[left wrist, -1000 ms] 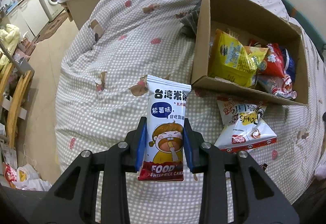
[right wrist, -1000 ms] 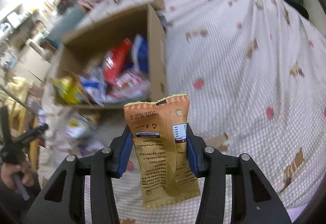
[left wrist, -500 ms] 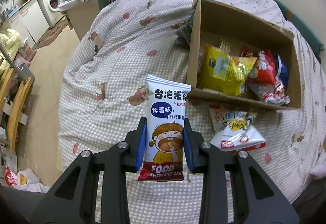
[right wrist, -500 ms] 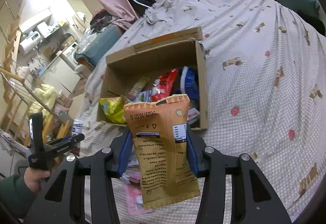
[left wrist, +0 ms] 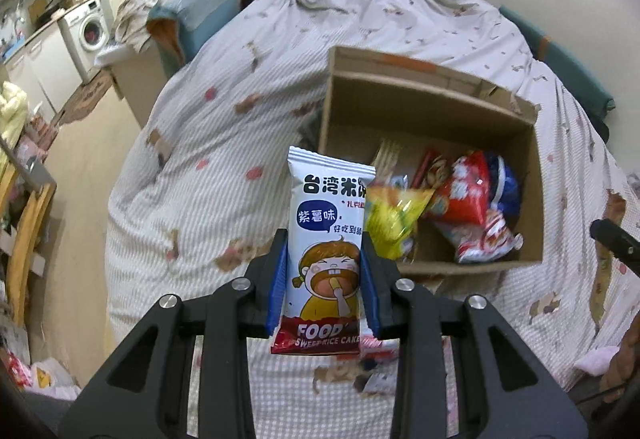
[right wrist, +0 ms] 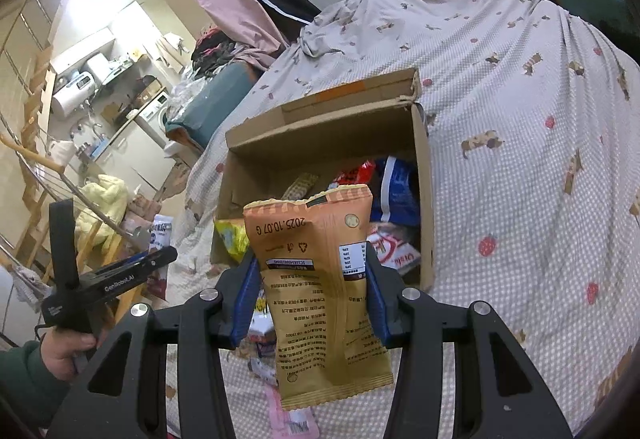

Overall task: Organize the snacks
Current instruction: 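Carry the rice-cake bar and tan packet over the box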

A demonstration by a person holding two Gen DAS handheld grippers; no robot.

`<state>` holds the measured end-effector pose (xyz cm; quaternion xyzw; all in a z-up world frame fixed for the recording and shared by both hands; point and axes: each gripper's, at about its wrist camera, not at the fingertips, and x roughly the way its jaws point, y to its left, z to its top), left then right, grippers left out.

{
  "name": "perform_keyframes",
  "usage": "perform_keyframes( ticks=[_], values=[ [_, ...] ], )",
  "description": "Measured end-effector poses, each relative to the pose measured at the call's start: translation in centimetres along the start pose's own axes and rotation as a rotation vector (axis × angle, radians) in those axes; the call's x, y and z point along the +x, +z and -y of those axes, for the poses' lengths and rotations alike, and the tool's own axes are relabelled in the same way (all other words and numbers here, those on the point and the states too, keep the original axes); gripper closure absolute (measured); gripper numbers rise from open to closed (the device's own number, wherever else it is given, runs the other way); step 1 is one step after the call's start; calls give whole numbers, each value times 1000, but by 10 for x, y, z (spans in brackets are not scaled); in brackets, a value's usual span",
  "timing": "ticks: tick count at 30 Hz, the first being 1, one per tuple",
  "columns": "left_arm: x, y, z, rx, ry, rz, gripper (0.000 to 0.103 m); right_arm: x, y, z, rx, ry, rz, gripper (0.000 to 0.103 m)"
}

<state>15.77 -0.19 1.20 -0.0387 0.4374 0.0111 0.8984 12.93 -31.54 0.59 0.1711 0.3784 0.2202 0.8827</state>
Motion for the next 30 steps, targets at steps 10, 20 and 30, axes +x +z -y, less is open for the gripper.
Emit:
perform_keyframes(
  ticks=[10,20,30],
  values=[
    [5,38,40,59,-12,78,75,10,35,19,53,11,81,54],
    [47,63,75,110,-39,45,74,65,54,36,132,55,16,54],
    [96,64,68,75,5,-30,74,113,65,32,179,77,-48,54]
  ],
)
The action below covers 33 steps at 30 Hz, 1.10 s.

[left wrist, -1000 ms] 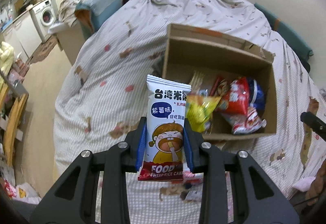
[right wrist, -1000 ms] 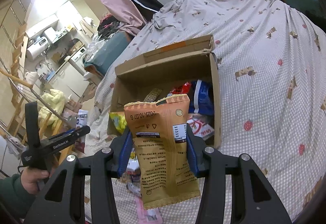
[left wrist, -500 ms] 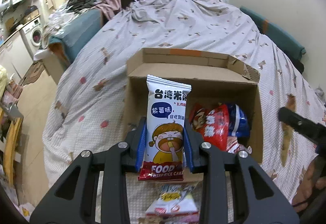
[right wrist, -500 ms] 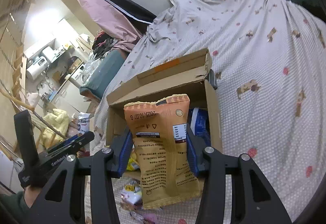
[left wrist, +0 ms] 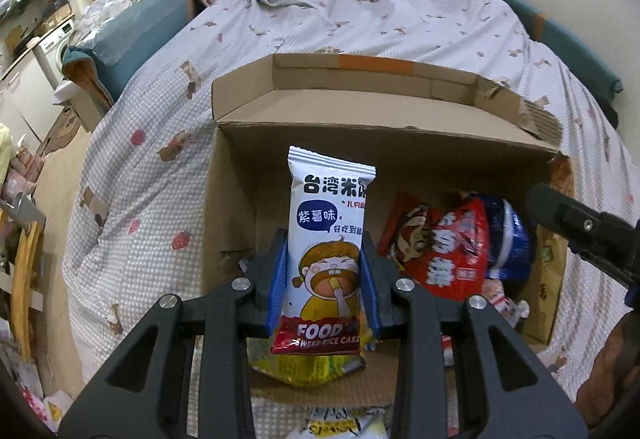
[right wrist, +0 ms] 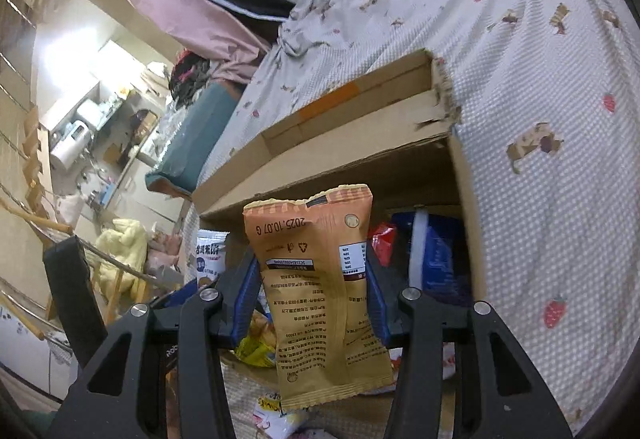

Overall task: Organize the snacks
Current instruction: 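Carry the rice-cake bar and tan packet over the box, then lower both snacks into the box and open both tools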

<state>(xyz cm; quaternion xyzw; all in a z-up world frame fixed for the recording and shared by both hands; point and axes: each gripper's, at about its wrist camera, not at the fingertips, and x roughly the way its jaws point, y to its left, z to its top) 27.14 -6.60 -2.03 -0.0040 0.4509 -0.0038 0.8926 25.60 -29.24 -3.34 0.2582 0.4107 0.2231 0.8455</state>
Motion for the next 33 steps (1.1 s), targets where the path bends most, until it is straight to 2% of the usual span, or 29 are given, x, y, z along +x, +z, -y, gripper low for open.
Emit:
perform_keyframes(
  ticks=[6,15,27,30,32,33],
  values=[
    [10,4,-5,-3,15,-9,74,25,-2,2,42,30,-48,54],
    [18,4,-6,0,25,-20,74,34,-5,1,17,-10,-75,53],
    [15,6,-8,-27,31,-24,73,34,-3,14,120,77,-78,51],
    [14,6,-9,-42,29,-36,55,34,-2,18,147,92,-74,42],
    [11,5,-11,-59,45,-31,34,32,-1,17,150,102,-61,30],
    [10,6,-11,-66,47,-27,30,30,0,16,150,107,-55,27]
  ],
)
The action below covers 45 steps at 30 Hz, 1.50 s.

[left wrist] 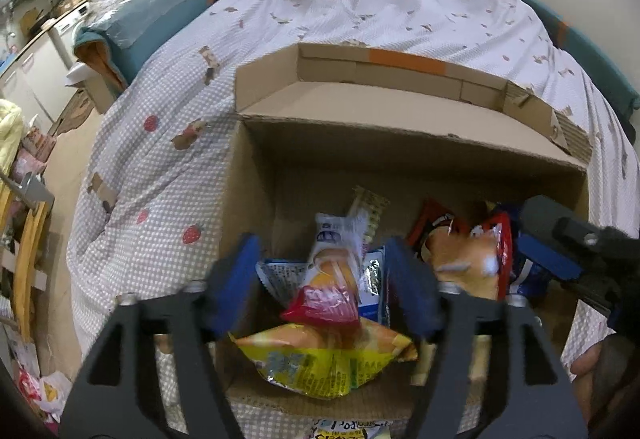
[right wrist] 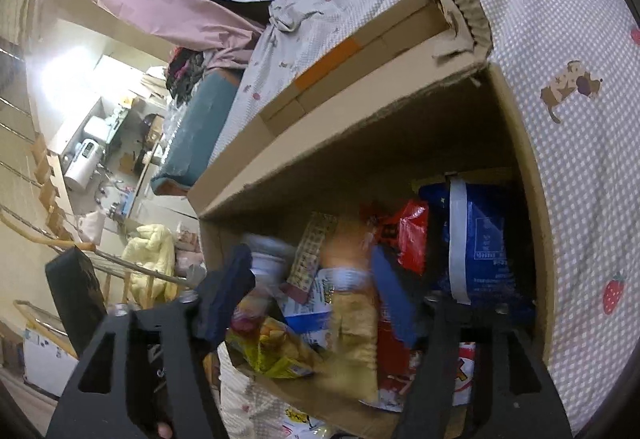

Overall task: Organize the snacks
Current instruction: 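Lower both snacks into the box and open both tools, then move both open tools back over the remaining snacks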

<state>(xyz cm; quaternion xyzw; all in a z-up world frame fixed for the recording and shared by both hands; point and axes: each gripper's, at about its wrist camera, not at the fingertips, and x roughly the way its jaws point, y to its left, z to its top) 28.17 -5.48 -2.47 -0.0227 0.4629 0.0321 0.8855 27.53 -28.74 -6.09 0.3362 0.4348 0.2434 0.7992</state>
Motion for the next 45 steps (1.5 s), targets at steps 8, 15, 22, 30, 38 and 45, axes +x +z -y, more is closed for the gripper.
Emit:
perform_keyframes(
  ticks=[8,15,22,30,38,45],
  values=[
    [-13,1,-5,-11,7,6,24,-14,3,-10,-42,12,30,13],
    [-25,-7,-9,-7,23,7,24,-19,1,-10,-34,4,21,13],
    [-46,-19,-22,-36,17,49,24,-36,-5,-15,-57,-22,41,13],
    [-72,-32,-43,-97,-16,90,18,-56,-21,-29,-101,-45,50,13],
    [-86,-53,-54,-80,-47,61,9,-71,-47,-37,-144,-87,49,13],
    [-102,-83,-66,-38,-60,54,9,-82,-75,-30,-126,-121,18,12]
  ],
)
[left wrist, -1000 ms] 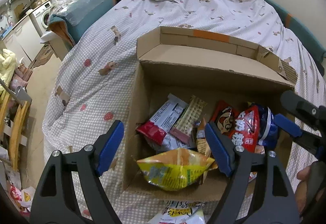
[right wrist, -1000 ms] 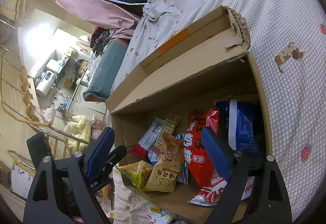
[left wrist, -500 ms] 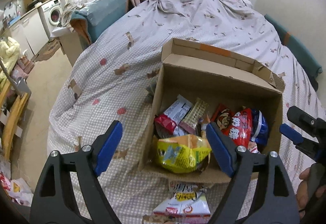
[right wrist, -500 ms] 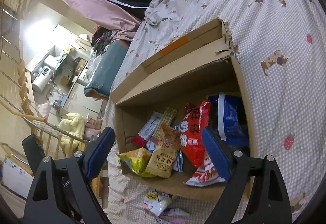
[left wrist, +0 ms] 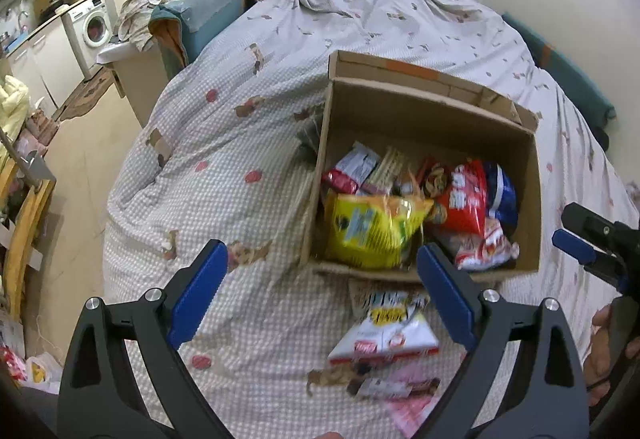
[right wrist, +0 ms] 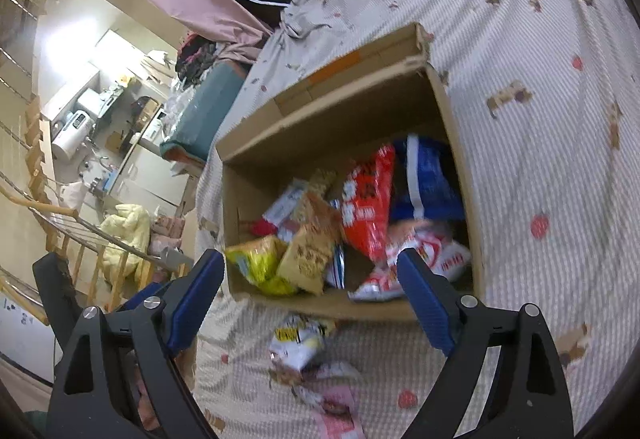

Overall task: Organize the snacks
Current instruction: 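Move both open tools back over the remaining snacks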

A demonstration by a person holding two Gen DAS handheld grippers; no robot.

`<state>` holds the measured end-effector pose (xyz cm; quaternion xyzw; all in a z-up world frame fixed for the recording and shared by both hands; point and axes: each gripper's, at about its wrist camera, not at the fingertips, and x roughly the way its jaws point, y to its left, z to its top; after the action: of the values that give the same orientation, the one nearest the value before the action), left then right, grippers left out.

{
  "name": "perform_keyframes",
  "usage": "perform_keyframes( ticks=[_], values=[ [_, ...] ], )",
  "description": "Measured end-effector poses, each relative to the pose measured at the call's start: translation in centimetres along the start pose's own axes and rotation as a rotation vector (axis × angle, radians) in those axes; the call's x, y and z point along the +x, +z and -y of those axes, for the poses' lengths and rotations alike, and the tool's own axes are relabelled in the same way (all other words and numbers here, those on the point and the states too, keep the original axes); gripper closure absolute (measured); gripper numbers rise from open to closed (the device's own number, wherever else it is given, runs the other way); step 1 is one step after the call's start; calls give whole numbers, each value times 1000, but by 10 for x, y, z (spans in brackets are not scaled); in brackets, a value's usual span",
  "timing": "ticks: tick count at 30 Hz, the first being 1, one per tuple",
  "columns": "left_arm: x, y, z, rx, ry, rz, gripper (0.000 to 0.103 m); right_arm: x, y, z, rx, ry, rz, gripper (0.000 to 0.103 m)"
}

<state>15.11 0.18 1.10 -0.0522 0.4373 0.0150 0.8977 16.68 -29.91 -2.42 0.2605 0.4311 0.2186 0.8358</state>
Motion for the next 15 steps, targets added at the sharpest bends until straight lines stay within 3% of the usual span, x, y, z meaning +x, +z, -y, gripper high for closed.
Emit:
perform_keyframes(
  ticks=[15],
  values=[
    [0,-53,-28,-6,6,-74,9,4,-75,-7,-47,-73,-157,12]
  ],
)
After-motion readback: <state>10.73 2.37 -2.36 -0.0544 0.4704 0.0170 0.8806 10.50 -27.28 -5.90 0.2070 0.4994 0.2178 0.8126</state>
